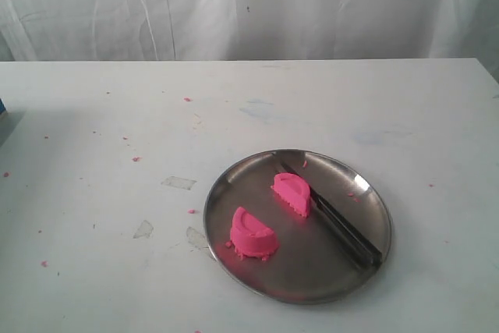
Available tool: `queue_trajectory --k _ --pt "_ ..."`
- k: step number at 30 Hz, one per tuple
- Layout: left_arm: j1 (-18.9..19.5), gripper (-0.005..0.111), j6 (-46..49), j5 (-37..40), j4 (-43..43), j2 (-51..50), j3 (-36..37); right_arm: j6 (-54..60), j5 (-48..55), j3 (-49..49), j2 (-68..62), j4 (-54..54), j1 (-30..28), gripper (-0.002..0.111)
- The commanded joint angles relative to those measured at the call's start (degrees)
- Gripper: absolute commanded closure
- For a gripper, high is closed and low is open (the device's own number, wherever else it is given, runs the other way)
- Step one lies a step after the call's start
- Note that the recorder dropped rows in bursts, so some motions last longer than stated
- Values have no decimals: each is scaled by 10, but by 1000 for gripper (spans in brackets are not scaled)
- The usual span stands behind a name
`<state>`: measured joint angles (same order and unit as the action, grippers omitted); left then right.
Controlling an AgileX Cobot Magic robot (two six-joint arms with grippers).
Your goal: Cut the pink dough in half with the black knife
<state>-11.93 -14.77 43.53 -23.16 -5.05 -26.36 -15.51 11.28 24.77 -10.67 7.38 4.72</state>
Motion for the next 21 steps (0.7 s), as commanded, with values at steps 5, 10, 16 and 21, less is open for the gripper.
queue_trajectory --k 5,10,16,21 --pt "1 107 -2 -4 3 4 4 68 -2 -53 68 16 -14 108" --pt "1 107 -2 -4 3 4 4 64 -128 -188 101 -25 -14 108" --pt "1 107 -2 -4 3 4 4 65 -21 -248 107 -16 -14 108" --pt "1 107 -2 -5 2 4 4 64 62 -248 107 4 -14 108"
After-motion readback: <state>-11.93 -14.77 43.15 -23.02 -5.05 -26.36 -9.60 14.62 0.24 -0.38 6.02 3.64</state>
